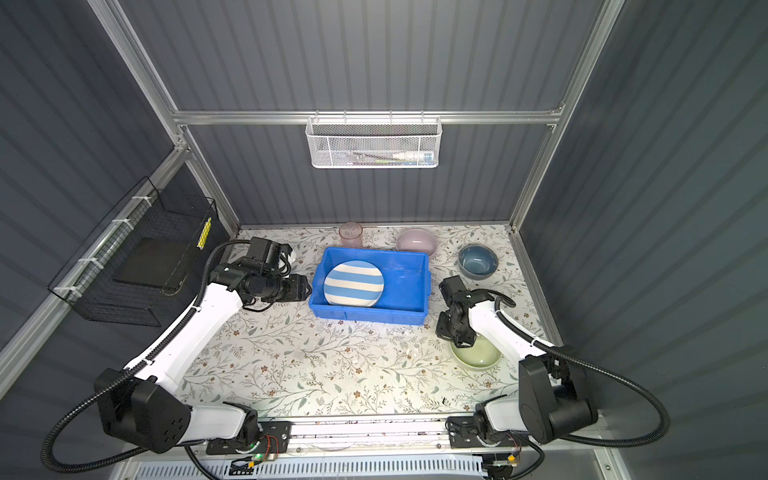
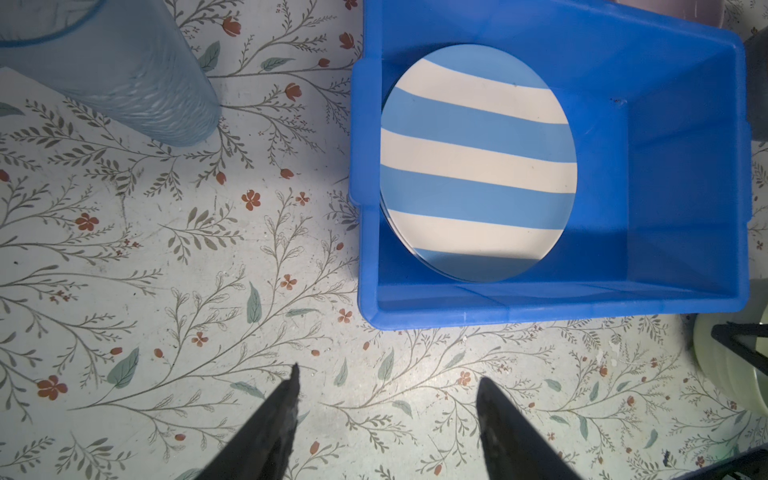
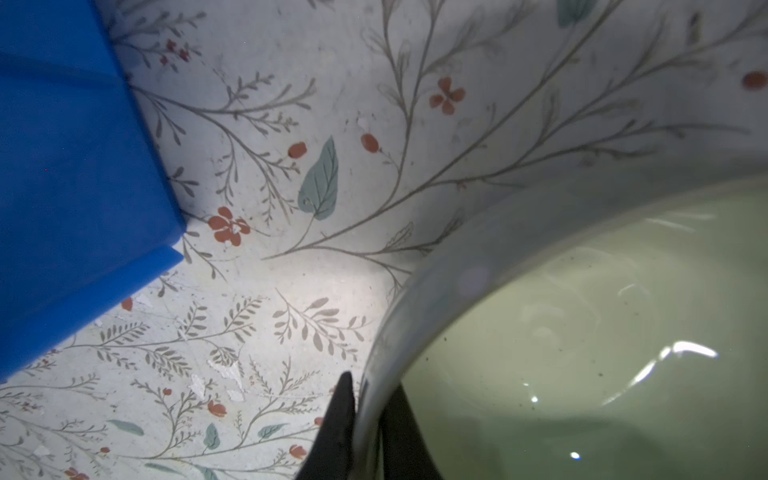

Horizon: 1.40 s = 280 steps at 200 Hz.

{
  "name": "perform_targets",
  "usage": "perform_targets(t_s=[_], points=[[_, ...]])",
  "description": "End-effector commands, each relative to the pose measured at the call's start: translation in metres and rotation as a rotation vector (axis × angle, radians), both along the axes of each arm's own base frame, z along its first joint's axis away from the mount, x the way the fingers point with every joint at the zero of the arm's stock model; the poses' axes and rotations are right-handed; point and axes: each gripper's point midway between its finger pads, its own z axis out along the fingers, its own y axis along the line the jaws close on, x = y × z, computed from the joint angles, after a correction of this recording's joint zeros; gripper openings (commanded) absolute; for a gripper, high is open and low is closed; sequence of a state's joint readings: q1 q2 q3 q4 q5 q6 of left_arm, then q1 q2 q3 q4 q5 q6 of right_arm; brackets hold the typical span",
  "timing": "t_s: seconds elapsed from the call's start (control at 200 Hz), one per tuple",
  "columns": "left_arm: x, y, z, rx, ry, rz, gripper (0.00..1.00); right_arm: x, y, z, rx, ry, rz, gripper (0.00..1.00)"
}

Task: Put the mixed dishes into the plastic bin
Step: 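Move the right gripper out of the bin down to the pale green bowl's rim, then close the right gripper on the rim of the pale green bowl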

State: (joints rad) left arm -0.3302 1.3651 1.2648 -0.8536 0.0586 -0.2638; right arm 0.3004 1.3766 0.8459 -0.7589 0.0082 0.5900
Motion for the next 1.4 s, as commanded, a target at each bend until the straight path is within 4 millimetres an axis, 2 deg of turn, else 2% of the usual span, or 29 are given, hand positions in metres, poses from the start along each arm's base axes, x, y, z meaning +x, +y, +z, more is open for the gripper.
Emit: perform_targets(t_s=[0.0, 0.175, 0.3, 0.47, 0.64, 0.8, 0.951, 1.026, 1.096, 1.201, 1.321, 1.396], points=[[-0.009, 0.005, 0.000, 0.020, 0.007, -0.013, 0.69, 0.023, 0.013, 0.009, 0.038, -0.064, 0.067, 0.12], [-0.008, 0.004, 0.000, 0.018, 0.008, -0.011, 0.69, 0.040, 0.024, 0.020, 0.070, -0.101, 0.107, 0.15], [-0.008, 0.003, -0.002, 0.013, 0.011, -0.010, 0.69, 0.047, 0.026, 0.018, 0.069, -0.104, 0.123, 0.16], [-0.010, 0.004, -0.004, 0.015, 0.017, -0.010, 0.69, 0.050, 0.040, 0.012, 0.118, -0.080, 0.151, 0.25], [-0.013, 0.006, -0.005, 0.016, 0.021, -0.006, 0.69, 0.048, 0.046, 0.022, 0.156, -0.092, 0.170, 0.33], [-0.014, 0.005, -0.003, 0.014, 0.018, -0.009, 0.69, 0.036, 0.021, 0.047, 0.059, -0.094, 0.159, 0.45], [-0.012, 0.004, -0.002, 0.014, 0.013, -0.012, 0.69, 0.023, -0.029, 0.070, -0.059, -0.111, 0.025, 0.52], [-0.010, 0.003, -0.002, 0.009, 0.012, -0.016, 0.69, 0.017, -0.053, 0.075, -0.111, -0.125, -0.045, 0.54], [-0.009, 0.001, -0.003, 0.004, 0.015, -0.020, 0.69, 0.010, -0.076, 0.073, -0.151, -0.117, -0.118, 0.55], [-0.008, -0.001, -0.003, -0.004, 0.018, -0.029, 0.69, 0.002, -0.098, 0.062, -0.170, -0.106, -0.203, 0.55], [-0.009, -0.001, -0.004, 0.002, 0.021, -0.040, 0.69, -0.005, -0.111, 0.046, -0.165, -0.101, -0.277, 0.52], [-0.011, 0.000, -0.003, 0.009, 0.021, -0.042, 0.69, -0.005, -0.109, 0.033, -0.119, -0.098, -0.294, 0.51]])
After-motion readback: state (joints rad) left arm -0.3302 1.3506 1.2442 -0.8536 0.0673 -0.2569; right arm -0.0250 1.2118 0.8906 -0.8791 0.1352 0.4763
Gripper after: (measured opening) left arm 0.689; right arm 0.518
